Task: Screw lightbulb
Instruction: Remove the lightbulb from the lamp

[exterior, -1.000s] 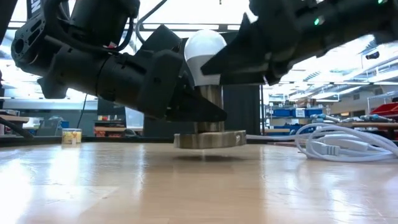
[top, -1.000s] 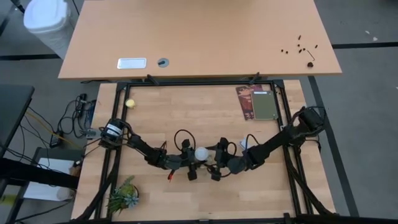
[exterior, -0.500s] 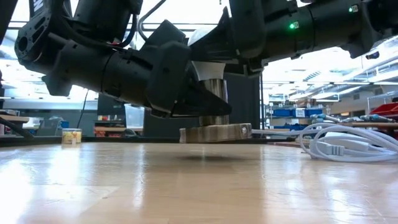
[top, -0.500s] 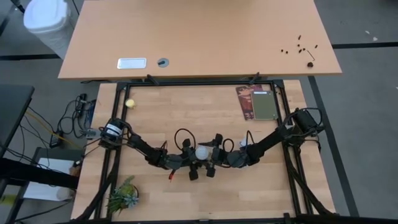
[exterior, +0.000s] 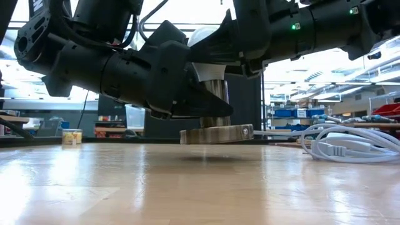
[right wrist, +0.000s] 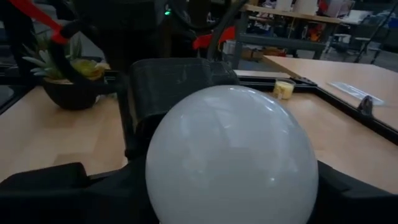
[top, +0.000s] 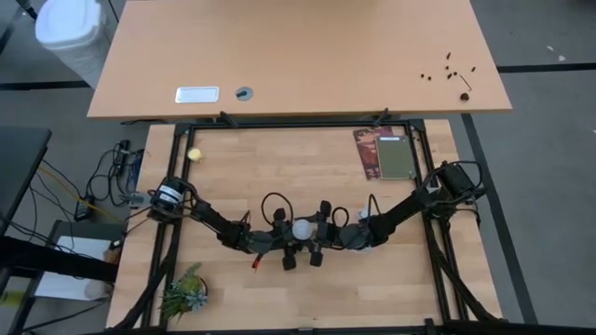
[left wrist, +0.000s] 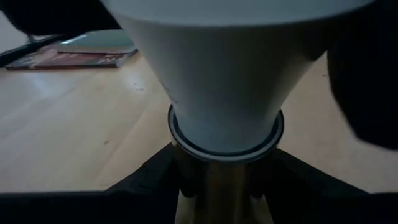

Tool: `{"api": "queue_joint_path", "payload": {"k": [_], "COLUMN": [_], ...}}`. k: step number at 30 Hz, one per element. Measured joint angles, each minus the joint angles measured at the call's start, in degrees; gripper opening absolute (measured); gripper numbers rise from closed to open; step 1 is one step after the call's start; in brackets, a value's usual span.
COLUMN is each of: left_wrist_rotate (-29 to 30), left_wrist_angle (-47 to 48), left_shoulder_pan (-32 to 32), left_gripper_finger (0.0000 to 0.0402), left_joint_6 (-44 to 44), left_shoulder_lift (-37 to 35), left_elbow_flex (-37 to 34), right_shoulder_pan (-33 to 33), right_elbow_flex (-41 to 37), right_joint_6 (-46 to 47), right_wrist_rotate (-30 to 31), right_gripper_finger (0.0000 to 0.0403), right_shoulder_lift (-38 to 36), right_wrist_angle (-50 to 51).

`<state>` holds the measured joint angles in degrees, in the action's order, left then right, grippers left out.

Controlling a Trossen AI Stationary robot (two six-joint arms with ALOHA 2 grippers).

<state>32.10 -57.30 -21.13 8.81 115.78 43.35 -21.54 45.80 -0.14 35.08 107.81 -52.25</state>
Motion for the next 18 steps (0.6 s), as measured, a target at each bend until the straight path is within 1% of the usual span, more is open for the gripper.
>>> {"api": "queue_joint_path", "payload": {"k": [4, 7, 10, 13, 16, 18], "left_wrist_rotate": [-2.9, -5.9, -10.0, -15.0, -17.5, -18.4], "left_wrist_angle": [-0.1, -0.1, 0.0, 0.1, 0.1, -0.2], "left_shoulder_pan": [-0.2, -0.6, -0.8, -0.8, -0.9, -0.9], "left_gripper_finger": [0.0188, 0.0188, 0.0188, 0.0188, 0.0188, 0.0188], "left_joint_6": [0.2, -0.3, -1.0, -1.2, -2.1, -2.2], "left_shoulder_lift": [-0.1, -0.1, -0.1, -0.1, -0.1, -0.1], "left_elbow_flex": [-0.5, -0.9, -1.3, -1.3, -1.3, -1.3], "right_shoulder_pan": [-0.2, 0.1, 1.4, 3.3, 5.8, 7.6], "right_elbow_flex": [0.0, 0.0, 0.0, 0.0, 0.0, 0.0], "right_joint_6": [-0.2, -1.2, -1.4, -1.4, -1.4, -1.4], "right_wrist_rotate": [-2.5, -8.0, -17.1, -28.4, -40.2, -46.6], "right_gripper_finger": [0.0265, 0.0258, 0.0255, 0.0262, 0.0269, 0.0269], "right_shoulder_lift": [0.0, 0.0, 0.0, 0.0, 0.0, 0.0], "right_wrist_angle": [0.2, 0.7, 1.5, 1.7, 1.7, 1.7]}}
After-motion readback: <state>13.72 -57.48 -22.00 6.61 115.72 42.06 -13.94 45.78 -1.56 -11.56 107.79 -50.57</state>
